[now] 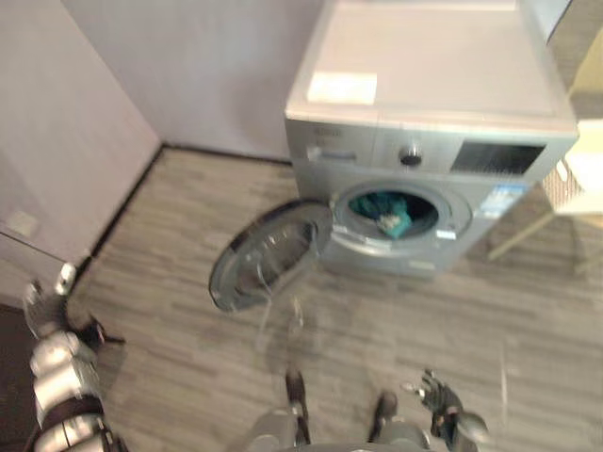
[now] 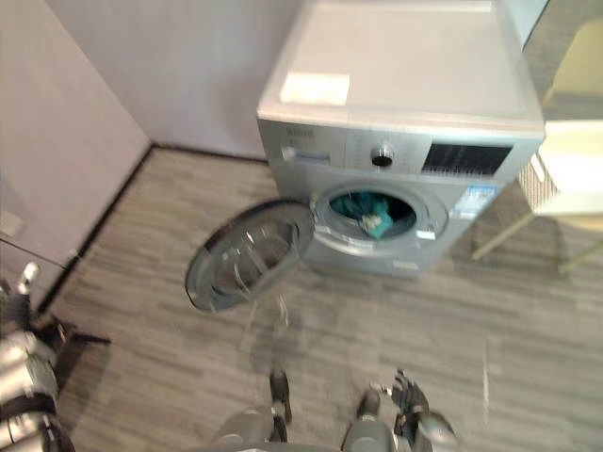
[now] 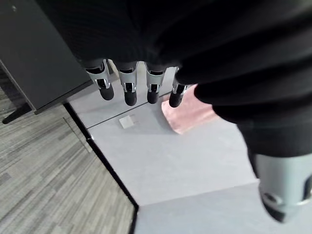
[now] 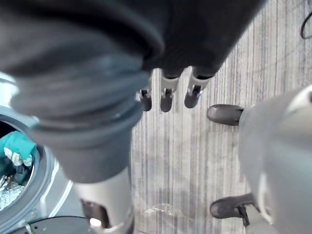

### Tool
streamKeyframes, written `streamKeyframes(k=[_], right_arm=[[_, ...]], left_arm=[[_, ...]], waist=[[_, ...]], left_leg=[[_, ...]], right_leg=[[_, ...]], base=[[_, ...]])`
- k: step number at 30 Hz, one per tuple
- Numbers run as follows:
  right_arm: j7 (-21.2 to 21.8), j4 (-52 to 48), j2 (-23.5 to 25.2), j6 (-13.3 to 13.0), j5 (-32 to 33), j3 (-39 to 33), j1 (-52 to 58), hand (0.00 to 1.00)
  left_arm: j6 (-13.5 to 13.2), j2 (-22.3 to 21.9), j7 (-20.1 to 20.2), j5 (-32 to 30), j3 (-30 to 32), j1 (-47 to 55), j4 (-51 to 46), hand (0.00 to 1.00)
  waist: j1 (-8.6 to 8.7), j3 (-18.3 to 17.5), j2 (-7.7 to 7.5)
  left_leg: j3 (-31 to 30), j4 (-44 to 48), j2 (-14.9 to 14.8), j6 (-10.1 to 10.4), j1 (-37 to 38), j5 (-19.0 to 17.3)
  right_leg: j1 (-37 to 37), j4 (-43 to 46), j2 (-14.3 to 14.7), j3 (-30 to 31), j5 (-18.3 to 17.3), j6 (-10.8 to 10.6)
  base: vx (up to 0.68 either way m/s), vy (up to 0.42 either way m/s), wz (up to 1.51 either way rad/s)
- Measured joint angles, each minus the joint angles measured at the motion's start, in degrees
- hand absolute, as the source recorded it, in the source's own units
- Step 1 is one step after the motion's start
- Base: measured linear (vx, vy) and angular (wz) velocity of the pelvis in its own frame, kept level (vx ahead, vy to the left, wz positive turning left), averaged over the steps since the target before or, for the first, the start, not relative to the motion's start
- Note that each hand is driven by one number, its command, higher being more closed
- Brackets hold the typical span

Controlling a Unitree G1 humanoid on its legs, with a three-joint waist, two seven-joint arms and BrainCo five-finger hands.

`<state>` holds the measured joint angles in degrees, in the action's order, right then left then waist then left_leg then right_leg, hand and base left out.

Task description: Pick up the laundry basket with both hands and put the clothes into the washing machine.

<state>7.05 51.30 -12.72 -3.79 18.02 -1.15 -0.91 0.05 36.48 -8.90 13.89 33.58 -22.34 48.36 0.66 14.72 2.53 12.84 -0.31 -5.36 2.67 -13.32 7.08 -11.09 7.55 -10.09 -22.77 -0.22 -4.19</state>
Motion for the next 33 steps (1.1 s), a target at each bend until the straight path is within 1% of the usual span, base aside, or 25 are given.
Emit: streamKeyframes(k=[1, 2, 3, 4, 5, 7, 8, 9, 11, 12, 14, 17, 18, 20, 21, 22, 23, 24, 25, 26, 28, 29, 30, 31, 33], right_arm=[[0.2, -1.0, 0.0, -0.2, 0.4, 0.9, -1.2, 0.00], [0.4, -2.9, 0.0, -0.4, 1.5, 2.0, -2.8, 0.00], [0.5, -6.9, 0.0, -1.0, 4.3, 3.3, -3.9, 0.00], [0.5, -7.2, 0.0, -1.0, 4.5, 3.3, -3.9, 0.00], [0.5, -10.8, 0.3, -2.1, 7.2, 4.2, -4.0, 0.00], [0.4, -14.7, 2.4, -2.8, 10.8, 4.9, -4.2, 0.00], [0.4, -15.2, 2.8, -3.0, 11.6, 5.4, -4.2, 0.00], [0.3, -15.8, 3.9, -3.0, 12.7, 5.8, -4.1, 0.00], [0.1, -17.0, 5.6, -3.0, 13.6, 5.8, -3.4, 0.00], [-0.3, -17.4, 6.4, -3.0, 14.0, 5.8, -3.2, 0.00], [-0.7, -18.1, 6.7, -2.8, 14.1, 5.7, -3.1, 0.00], [-0.7, -19.2, 6.6, -2.8, 14.1, 5.4, -3.1, 0.00], [-0.7, -19.2, 6.6, -2.7, 14.1, 5.4, -3.1, 0.00], [-0.7, -19.5, 6.7, -2.4, 14.1, 5.7, -3.2, 0.00], [-0.7, -19.5, 6.8, -2.3, 14.0, 5.8, -3.2, 0.00], [-0.7, -19.5, 6.9, -2.2, 14.0, 5.9, -3.2, 0.00], [-0.6, -19.6, 6.9, -2.1, 13.7, 6.4, -3.5, 0.00], [-0.5, -19.6, 7.2, -2.0, 13.3, 6.8, -4.1, 0.00], [-0.6, -19.5, 7.6, -2.0, 13.1, 6.8, -4.7, 0.00], [-0.6, -19.4, 7.9, -2.0, 13.0, 6.8, -5.1, 0.00], [-0.5, -17.0, 8.1, -2.0, 12.7, 8.2, -7.6, 0.00], [-0.5, -16.1, 8.2, -2.0, 12.6, 8.5, -8.1, 0.00], [-0.3, -14.1, 8.3, -2.1, 11.4, 8.9, -8.3, 0.00], [-0.1, -11.8, 8.5, -2.0, 10.7, 8.9, -8.3, 0.00], [0.7, -5.6, 8.3, -1.9, 9.6, 8.9, -8.0, 0.00]], left_arm=[[0.0, 2.4, 0.0, 0.0, -1.5, -4.1, 2.6, 0.00], [0.0, 5.4, 0.1, 0.2, -4.2, -10.3, 5.6, 0.00], [0.2, 8.2, 0.9, 1.2, -8.8, -20.2, 9.2, 0.00], [0.2, 8.2, 1.0, 1.3, -9.0, -20.6, 9.3, 0.00], [0.3, 8.3, 2.0, 1.9, -11.9, -28.7, 11.1, 0.00], [1.1, 8.2, 3.3, 3.2, -14.2, -37.8, 14.7, 0.00], [1.4, 8.1, 3.7, 3.5, -14.5, -39.5, 15.3, 0.00], [2.2, 8.1, 4.0, 3.6, -15.0, -42.4, 15.8, 0.00], [2.7, 8.0, 4.7, 3.7, -15.0, -45.5, 16.0, 0.00], [2.9, 8.0, 5.2, 4.0, -13.5, -46.8, 16.1, 0.00], [3.4, 6.6, 5.2, 4.2, -10.6, -47.2, 16.7, 0.00], [4.2, 2.6, 5.1, 5.4, -6.3, -46.7, 17.1, 0.00], [4.3, 1.6, 4.8, 5.7, -6.4, -46.6, 17.1, 0.00], [4.6, -3.0, 4.6, 5.7, -6.7, -46.2, 17.0, 0.00], [4.9, -6.3, 4.6, 5.5, -9.2, -45.7, 17.0, 0.00], [5.1, -8.1, 4.5, 5.4, -11.1, -45.3, 16.9, 0.00], [5.7, -11.4, 4.6, 4.8, -15.1, -44.5, 16.9, 0.00], [5.9, -15.3, 4.6, 3.9, -18.7, -44.0, 16.8, 0.00], [5.9, -17.4, 4.6, 3.4, -21.2, -44.0, 16.7, 0.00], [6.0, -18.4, 4.7, 3.1, -23.1, -44.0, 16.6, 0.00], [6.0, -22.8, 4.8, 1.0, -30.3, -44.0, 14.6, 0.00], [6.0, -23.6, 4.8, 0.4, -31.6, -44.0, 14.2, 0.00], [6.1, -25.7, 4.4, -1.4, -34.0, -43.8, 14.0, 0.00], [6.5, -27.1, 2.2, -2.5, -34.1, -43.1, 14.0, 0.00], [6.8, -28.3, 2.3, -6.8, -40.9, -39.7, 10.6, 0.00]], waist=[[0.16, 1.7, -1.01], [0.14, 4.6, -2.57], [0.15, 7.8, -4.63], [0.15, 7.9, -4.68], [0.18, 9.9, -5.98], [1.59, 11.8, -7.43], [1.85, 12.0, -7.67], [1.78, 12.7, -8.23], [1.66, 13.4, -8.82], [1.26, 13.6, -9.19], [0.53, 13.6, -9.20], [-1.05, 13.6, -9.20], [-1.29, 13.6, -9.20], [-1.43, 13.6, -9.20], [-1.38, 13.6, -9.19], [-1.33, 13.6, -9.20], [-1.23, 13.5, -9.20], [-1.17, 13.5, -9.32], [-1.07, 13.4, -9.36], [-0.86, 13.4, -9.38], [0.83, 13.4, -9.29], [1.42, 13.3, -9.26], [2.48, 12.5, -8.92], [3.34, 11.3, -8.51], [3.92, 9.5, -7.09]], left_leg=[[0.2, 0.3, -0.2, 0.0, -1.3, 0.4], [0.6, 0.6, -0.5, 0.2, -2.7, 0.9], [1.1, 1.2, -0.9, -0.7, -6.1, 1.8], [1.1, 1.2, -0.9, -0.6, -6.3, 1.8], [1.4, 1.2, -1.0, -0.9, -9.5, 2.6], [1.8, 1.5, -1.1, -1.2, -14.3, 3.2], [2.0, 1.7, -1.2, -1.2, -15.5, 3.1], [2.7, 2.7, -1.6, -1.2, -17.5, 3.1], [3.0, 3.8, -2.5, -1.3, -19.9, 3.0], [3.1, 5.3, -3.5, -1.7, -21.3, 2.5], [4.2, 7.5, -5.0, -1.2, -22.9, 1.4], [5.7, 9.4, -6.9, -0.7, -23.3, -0.5], [6.5, 9.4, -7.1, -0.7, -23.2, -0.7], [8.4, 10.0, -7.7, -1.3, -22.9, -0.9], [8.9, 10.6, -7.7, -1.6, -22.5, -0.9], [9.8, 10.7, -7.7, -1.6, -22.1, -0.9], [11.7, 10.7, -7.7, -1.7, -20.7, -1.0], [12.7, 10.8, -7.6, -2.4, -19.3, -1.5], [13.2, 10.9, -7.5, -2.7, -18.3, -1.7], [13.5, 10.9, -7.3, -2.6, -17.5, -1.8], [15.0, 10.2, -6.1, -2.5, -14.4, -2.3], [15.3, 10.1, -6.0, -2.6, -13.6, -2.3], [15.5, 9.3, -5.5, -2.6, -12.7, -2.4], [15.5, 8.4, -5.0, -2.6, -12.4, -2.3], [15.5, 6.2, -3.8, -2.5, -11.1, -1.8]], right_leg=[[-1.5, 0.6, 0.0, 0.3, 0.1, 0.2], [-3.2, 1.2, 0.1, 0.8, 0.4, 0.7], [-6.4, 1.8, 0.1, 0.8, 1.2, 1.2], [-6.5, 1.8, 0.1, 0.8, 1.2, 1.2], [-9.6, 1.7, 0.1, 0.8, 2.9, 1.4], [-13.9, 0.6, 0.2, 0.8, 4.7, 1.6], [-14.9, 0.2, 0.3, 0.8, 5.2, 1.7], [-16.3, -0.6, 0.7, 1.1, 5.9, 1.7], [-17.7, -1.5, 1.5, 0.9, 6.4, 2.2], [-18.4, -1.7, 2.1, 0.7, 6.4, 2.2], [-19.0, -1.7, 3.1, 0.6, 6.4, 2.2], [-19.1, -1.6, 4.1, 0.8, 6.4, 2.3], [-19.1, -1.6, 4.1, 0.8, 6.3, 2.3], [-19.1, -0.8, 3.9, 0.9, 6.3, 2.4], [-18.5, -0.5, 3.6, 1.0, 6.3, 2.4], [-18.0, -0.5, 3.4, 1.0, 6.2, 2.4], [-16.8, -0.3, 3.0, 1.0, 6.0, 2.3], [-15.8, 0.0, 2.7, 1.4, 5.6, 2.0], [-15.3, 0.3, 2.5, 2.0, 5.5, 2.0], [-14.8, 0.3, 2.3, 2.4, 5.4, 2.1], [-12.8, 0.0, 1.4, 3.9, 4.8, 1.9], [-12.3, 0.0, 1.3, 4.2, 4.8, 1.9], [-11.9, -0.1, 1.1, 4.6, 4.7, 1.9], [-12.0, -0.4, 1.0, 4.8, 4.8, 1.7], [-11.5, -1.3, 0.7, 5.5, 5.2, 1.3]], base=[[-0.22, 0.017, -0.22], [-0.22, 0.001, -0.17], [-0.16, 0.004, -0.13], [-0.15, 0.010, -0.10], [-0.08, 0.020, -0.08], [-0.07, 0.024, -0.11], [-0.03, 0.013, -0.15], [0.01, -0.001, -0.17], [0.04, -0.029, -0.13], [0.06, -0.044, -0.06], [0.07, -0.054, -0.14], [0.08, -0.053, -0.18], [0.08, -0.047, -0.06], [0.09, -0.021, 0.02], [0.10, 0.007, 0.07], [0.10, 0.026, 0.11], [0.06, 0.021, 0.06], [0.05, 0.030, -0.03], [0.02, 0.029, -0.12], [0.01, 0.039, -0.17], [-0.03, 0.037, -0.22], [-0.06, 0.034, -0.21], [-0.06, 0.025, -0.11], [-0.03, 0.012, -0.11], [0.02, 0.001, -0.05]])
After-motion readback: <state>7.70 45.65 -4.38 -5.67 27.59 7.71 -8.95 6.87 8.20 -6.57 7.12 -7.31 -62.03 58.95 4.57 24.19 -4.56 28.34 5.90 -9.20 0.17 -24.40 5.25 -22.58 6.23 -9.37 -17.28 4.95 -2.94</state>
